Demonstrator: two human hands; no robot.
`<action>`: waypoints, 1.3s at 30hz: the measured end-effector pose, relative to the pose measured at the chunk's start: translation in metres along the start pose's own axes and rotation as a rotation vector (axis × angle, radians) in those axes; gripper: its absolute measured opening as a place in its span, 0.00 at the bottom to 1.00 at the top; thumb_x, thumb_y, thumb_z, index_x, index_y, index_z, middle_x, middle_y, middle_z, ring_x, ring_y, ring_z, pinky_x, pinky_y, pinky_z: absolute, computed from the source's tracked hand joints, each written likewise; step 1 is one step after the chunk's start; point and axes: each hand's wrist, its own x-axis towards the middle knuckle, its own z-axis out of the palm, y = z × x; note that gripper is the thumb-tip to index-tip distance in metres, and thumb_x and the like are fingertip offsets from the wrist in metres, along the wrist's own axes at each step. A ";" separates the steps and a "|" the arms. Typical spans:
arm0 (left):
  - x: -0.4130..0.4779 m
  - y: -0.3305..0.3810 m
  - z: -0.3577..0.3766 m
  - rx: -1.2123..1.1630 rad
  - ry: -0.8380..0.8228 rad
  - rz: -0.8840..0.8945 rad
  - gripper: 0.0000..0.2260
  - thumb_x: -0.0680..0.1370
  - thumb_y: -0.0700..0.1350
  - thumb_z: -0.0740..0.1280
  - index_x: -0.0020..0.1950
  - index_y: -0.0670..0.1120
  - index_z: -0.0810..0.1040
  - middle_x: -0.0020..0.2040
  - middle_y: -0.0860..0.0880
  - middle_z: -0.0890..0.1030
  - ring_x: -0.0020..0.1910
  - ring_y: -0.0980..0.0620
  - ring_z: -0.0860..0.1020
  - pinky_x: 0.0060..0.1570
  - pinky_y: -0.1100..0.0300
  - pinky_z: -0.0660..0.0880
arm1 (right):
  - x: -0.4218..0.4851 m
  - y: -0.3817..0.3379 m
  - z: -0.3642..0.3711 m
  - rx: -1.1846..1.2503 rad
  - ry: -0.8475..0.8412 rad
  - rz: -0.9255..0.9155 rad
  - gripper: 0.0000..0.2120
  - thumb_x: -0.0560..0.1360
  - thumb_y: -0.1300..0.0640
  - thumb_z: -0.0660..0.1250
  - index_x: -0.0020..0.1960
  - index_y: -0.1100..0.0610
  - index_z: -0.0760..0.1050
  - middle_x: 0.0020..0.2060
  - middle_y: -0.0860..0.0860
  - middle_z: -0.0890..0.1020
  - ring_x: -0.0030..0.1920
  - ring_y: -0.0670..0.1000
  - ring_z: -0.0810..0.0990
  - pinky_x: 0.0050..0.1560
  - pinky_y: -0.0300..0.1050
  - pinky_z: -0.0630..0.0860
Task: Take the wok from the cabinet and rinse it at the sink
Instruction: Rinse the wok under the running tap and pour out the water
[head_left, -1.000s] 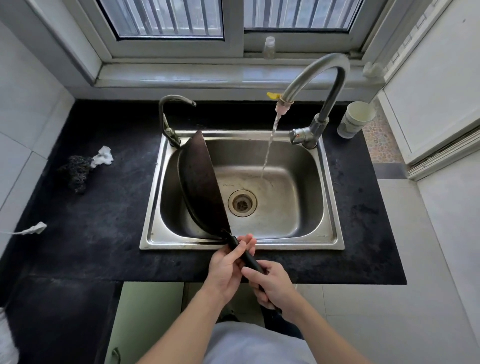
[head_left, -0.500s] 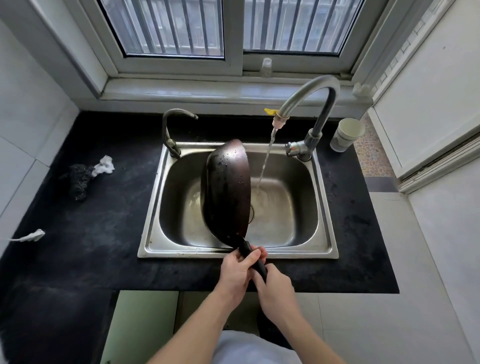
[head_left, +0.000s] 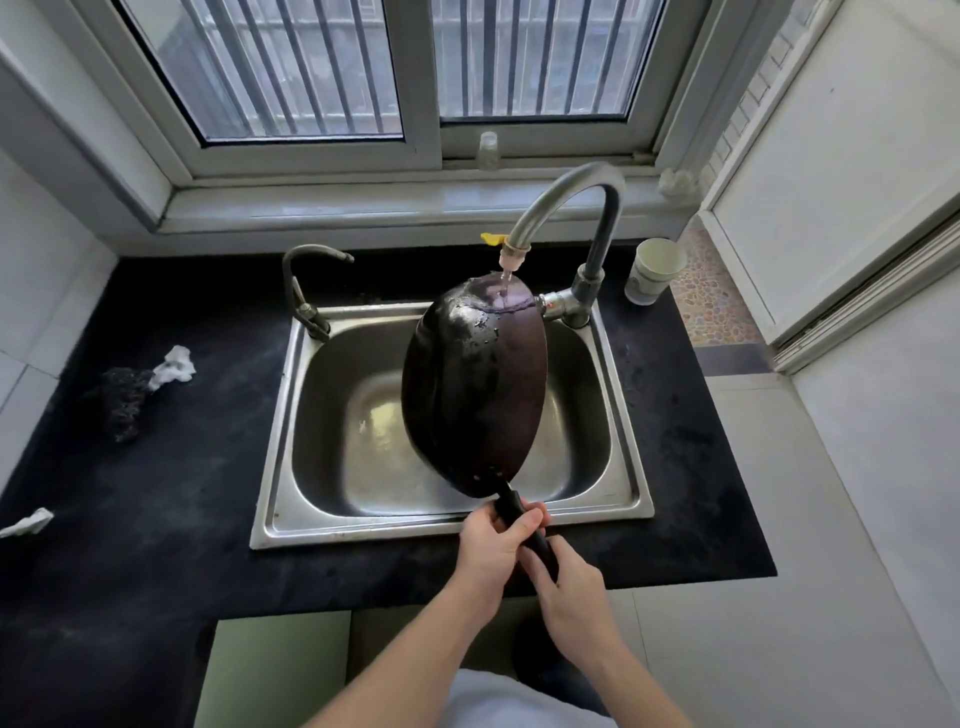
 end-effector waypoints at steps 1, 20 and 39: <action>0.001 -0.001 0.003 0.019 -0.002 0.003 0.08 0.77 0.37 0.70 0.55 0.39 0.78 0.48 0.44 0.87 0.53 0.48 0.84 0.62 0.48 0.76 | 0.000 0.002 -0.002 0.010 0.001 0.000 0.05 0.80 0.49 0.64 0.54 0.47 0.77 0.41 0.44 0.84 0.43 0.41 0.82 0.45 0.43 0.81; 0.020 0.026 0.039 0.128 0.082 0.068 0.07 0.76 0.38 0.71 0.54 0.42 0.80 0.48 0.48 0.87 0.49 0.52 0.85 0.57 0.52 0.80 | 0.035 -0.006 -0.031 0.132 -0.042 -0.056 0.07 0.80 0.50 0.65 0.54 0.51 0.79 0.38 0.44 0.83 0.40 0.39 0.81 0.38 0.33 0.75; 0.053 0.063 0.059 0.016 0.251 0.125 0.06 0.75 0.37 0.72 0.50 0.44 0.81 0.46 0.47 0.87 0.50 0.50 0.85 0.57 0.53 0.79 | 0.107 -0.022 -0.051 0.066 -0.183 -0.174 0.06 0.79 0.47 0.65 0.46 0.48 0.76 0.33 0.50 0.82 0.30 0.48 0.78 0.32 0.43 0.76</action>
